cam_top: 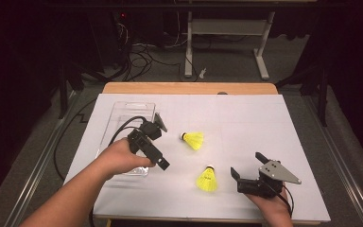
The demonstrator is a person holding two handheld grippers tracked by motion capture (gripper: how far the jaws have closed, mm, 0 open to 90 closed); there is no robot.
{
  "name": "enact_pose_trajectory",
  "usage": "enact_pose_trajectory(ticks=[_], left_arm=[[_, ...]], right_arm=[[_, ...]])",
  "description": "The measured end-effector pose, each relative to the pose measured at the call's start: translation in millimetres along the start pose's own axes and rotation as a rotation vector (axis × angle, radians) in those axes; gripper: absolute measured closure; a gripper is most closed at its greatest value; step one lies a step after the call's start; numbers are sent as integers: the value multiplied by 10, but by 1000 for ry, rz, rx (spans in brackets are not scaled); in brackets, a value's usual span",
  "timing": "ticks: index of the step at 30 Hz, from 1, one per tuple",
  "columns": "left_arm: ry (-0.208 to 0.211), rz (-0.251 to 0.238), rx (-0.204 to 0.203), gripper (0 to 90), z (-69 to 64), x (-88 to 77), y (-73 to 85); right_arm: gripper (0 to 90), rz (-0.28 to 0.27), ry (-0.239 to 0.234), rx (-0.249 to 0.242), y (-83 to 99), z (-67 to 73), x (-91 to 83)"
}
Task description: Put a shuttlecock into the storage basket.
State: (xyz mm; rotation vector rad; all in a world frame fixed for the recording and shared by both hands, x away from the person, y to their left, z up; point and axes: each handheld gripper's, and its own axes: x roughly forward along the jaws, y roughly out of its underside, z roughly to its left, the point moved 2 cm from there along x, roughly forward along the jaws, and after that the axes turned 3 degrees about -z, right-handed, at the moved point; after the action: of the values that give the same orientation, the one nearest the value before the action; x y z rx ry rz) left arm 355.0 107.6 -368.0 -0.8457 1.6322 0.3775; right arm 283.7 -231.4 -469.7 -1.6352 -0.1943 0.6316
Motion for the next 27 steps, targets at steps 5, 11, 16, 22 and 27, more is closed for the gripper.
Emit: enact_pose_trajectory(ticks=[5,11,16,22,27], left_arm=[[3,1,2,7,6,10,-7],[0,0,-2,7,17,2,2],[3,-4,-6,7,26,-6,9],[1,-2,-7,7,60,-3,29],[2,-8,-11,7,61,2,36]], right_arm=[[3,-6,3,3,-58,6,20],[3,0,-4,9,-211,9,109],[24,19,-35,-16,-335,71,277],[109,37,-79,-30,-488,185,500],[195,58,-122,-26,-571,271,703]])
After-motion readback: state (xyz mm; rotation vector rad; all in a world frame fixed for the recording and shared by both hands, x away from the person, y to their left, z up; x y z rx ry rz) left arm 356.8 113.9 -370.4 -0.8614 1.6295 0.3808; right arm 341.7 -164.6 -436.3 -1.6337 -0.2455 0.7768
